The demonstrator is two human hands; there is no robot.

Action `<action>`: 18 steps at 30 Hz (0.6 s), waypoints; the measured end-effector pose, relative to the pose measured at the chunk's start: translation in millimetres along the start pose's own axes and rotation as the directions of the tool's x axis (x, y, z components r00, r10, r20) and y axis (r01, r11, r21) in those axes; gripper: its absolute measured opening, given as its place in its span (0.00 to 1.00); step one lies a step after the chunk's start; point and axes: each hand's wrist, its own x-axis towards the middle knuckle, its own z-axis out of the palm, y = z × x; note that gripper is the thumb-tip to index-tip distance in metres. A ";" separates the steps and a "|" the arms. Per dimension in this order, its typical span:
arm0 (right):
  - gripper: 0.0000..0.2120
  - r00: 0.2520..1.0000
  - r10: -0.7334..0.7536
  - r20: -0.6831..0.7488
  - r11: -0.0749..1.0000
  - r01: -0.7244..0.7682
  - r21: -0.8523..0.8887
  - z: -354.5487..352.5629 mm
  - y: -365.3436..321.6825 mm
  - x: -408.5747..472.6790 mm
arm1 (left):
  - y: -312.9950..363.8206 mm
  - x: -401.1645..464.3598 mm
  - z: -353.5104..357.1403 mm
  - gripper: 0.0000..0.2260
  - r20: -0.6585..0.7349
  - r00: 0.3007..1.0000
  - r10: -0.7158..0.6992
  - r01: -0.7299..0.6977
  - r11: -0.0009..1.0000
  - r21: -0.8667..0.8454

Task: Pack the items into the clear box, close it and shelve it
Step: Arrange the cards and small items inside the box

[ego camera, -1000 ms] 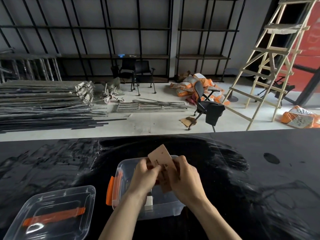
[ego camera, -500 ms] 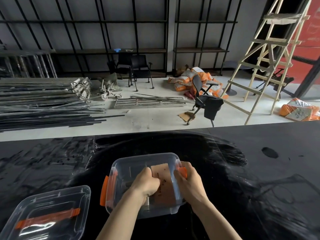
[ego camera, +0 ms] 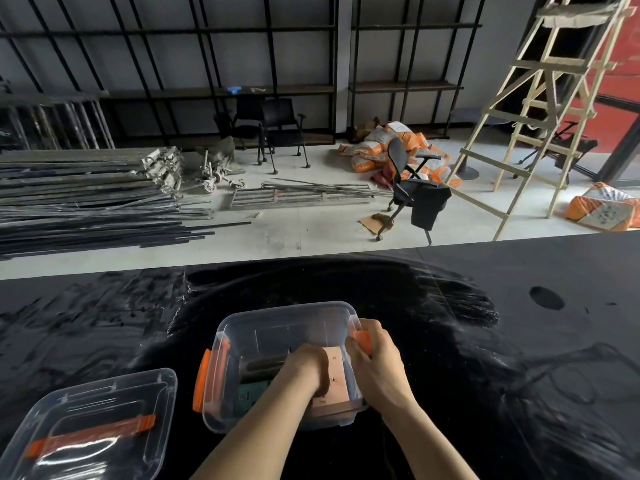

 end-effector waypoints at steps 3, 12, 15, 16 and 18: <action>0.12 1.000 -0.005 -0.004 1.000 0.005 -0.009 -0.2 1.0 0.1 | -1.3 6.0 5.9 0.10 -0.028 0.999 0.035 -0.030 0.987 0.156; 0.16 0.999 -0.043 -0.016 0.999 0.044 0.021 -5.2 -0.5 -3.4 | -9.5 -16.6 -5.1 0.15 -0.173 0.946 0.275 -0.223 0.937 0.270; 0.17 0.997 -0.032 -0.075 0.984 0.045 0.174 -19.5 6.1 0.1 | -11.2 -9.4 -3.1 0.21 -0.159 0.923 0.349 -0.288 0.905 0.314; 0.18 0.992 -0.041 -0.120 0.987 0.059 0.149 -23.6 13.7 3.9 | -10.5 -7.4 -0.8 0.21 -0.190 0.911 0.367 -0.292 0.897 0.331; 0.24 0.982 -0.088 -0.166 0.992 0.072 -0.102 -28.1 36.0 14.4 | -8.7 -4.0 5.5 0.20 -0.217 0.895 0.391 -0.283 0.871 0.402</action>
